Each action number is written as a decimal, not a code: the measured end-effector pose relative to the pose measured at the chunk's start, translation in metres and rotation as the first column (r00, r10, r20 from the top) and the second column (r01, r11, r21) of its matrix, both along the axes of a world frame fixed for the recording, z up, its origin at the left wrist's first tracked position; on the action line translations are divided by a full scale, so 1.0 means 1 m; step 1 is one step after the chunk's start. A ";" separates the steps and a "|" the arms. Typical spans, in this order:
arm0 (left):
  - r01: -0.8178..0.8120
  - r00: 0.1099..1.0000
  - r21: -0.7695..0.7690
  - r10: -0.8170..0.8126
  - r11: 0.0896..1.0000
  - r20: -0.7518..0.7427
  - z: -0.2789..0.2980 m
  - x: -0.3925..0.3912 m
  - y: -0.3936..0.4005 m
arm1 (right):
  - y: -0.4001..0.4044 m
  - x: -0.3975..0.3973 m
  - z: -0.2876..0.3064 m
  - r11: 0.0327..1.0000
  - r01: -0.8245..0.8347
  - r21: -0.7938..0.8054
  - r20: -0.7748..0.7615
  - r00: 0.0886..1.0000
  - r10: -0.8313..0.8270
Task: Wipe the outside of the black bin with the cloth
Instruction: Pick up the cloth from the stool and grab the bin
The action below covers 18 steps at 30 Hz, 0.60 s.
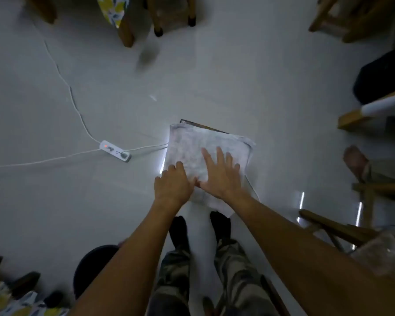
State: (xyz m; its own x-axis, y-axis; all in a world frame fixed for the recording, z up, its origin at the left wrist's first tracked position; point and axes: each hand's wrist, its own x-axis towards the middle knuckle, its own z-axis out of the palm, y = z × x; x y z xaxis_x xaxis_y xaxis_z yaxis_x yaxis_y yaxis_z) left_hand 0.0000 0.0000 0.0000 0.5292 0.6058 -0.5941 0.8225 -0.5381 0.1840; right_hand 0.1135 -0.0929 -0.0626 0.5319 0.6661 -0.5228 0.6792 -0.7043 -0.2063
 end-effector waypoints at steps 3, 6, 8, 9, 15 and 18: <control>-0.078 0.997 0.085 0.075 0.993 0.031 -0.040 -0.005 -0.001 | 0.012 0.003 -0.040 0.993 -0.117 0.028 0.090 0.989 0.114; -0.181 0.982 0.113 0.172 0.977 0.082 -0.074 -0.010 0.001 | 0.017 -0.003 -0.081 0.983 -0.173 0.053 0.147 0.975 0.164; -0.213 0.970 0.169 0.188 0.962 0.152 -0.093 -0.013 -0.001 | 0.009 -0.012 -0.105 0.971 -0.207 0.120 0.241 0.955 0.174; -0.228 0.964 0.192 0.193 0.955 0.185 -0.102 -0.016 -0.002 | 0.003 -0.016 -0.114 0.960 -0.219 0.173 0.298 0.941 0.161; -0.326 0.923 0.290 0.237 0.900 0.302 -0.128 -0.055 -0.038 | -0.015 -0.037 -0.127 0.921 -0.256 0.294 0.486 0.870 0.087; -0.375 0.904 0.286 0.281 0.882 0.322 -0.112 -0.085 -0.071 | -0.020 -0.047 -0.113 0.882 -0.350 0.314 0.487 0.857 0.167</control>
